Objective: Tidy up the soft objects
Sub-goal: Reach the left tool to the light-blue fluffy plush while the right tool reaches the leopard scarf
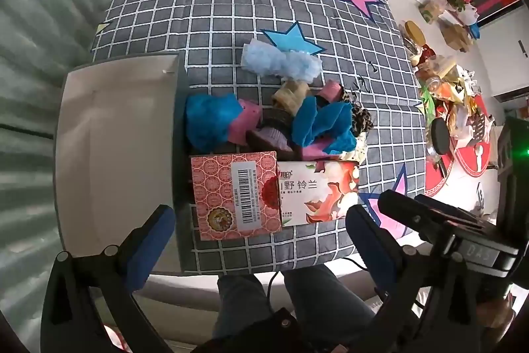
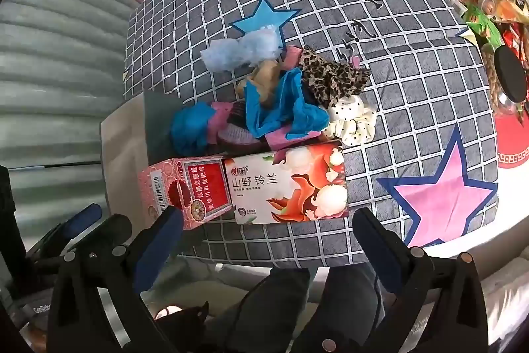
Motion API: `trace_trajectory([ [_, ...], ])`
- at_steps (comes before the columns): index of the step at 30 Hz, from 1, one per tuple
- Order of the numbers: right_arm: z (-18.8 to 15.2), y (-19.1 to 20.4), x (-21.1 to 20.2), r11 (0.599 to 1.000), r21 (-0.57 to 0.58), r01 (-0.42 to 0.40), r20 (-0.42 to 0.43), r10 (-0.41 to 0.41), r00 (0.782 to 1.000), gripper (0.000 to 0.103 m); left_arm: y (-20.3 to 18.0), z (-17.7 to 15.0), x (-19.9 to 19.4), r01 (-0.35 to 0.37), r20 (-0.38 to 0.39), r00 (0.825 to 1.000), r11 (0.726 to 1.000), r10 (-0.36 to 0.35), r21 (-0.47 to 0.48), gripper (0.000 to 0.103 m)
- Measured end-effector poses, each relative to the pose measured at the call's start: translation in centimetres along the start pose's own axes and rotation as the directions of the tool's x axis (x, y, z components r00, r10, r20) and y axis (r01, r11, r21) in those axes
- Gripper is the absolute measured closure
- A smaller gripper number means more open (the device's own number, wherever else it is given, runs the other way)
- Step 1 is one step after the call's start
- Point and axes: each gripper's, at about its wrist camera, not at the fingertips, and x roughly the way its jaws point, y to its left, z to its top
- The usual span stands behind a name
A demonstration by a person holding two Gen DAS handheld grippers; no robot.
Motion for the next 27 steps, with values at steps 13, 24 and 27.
trace_trajectory([
  [13, 0.7, -2.1, 0.6, 1.0, 0.025, 0.004, -0.021, -0.003, 1.0, 0.0, 0.3, 1.3, 1.3, -0.024, -0.012, 1.0, 1.0, 0.024, -0.011, 0.0],
  [24, 2.8, -4.9, 1.0, 0.997, 0.066, 0.038, -0.023, -0.037, 0.999, 0.0, -0.5, 4.8, 3.3, -0.053, -0.025, 0.998, 0.998, 0.052, -0.016, 0.0],
  [27, 3.4, -5.7, 1.3, 0.996, 0.078, 0.048, -0.025, -0.047, 0.999, 0.0, -0.8, 6.1, 4.2, -0.06, -0.041, 0.997, 0.998, 0.059, -0.034, 0.0],
])
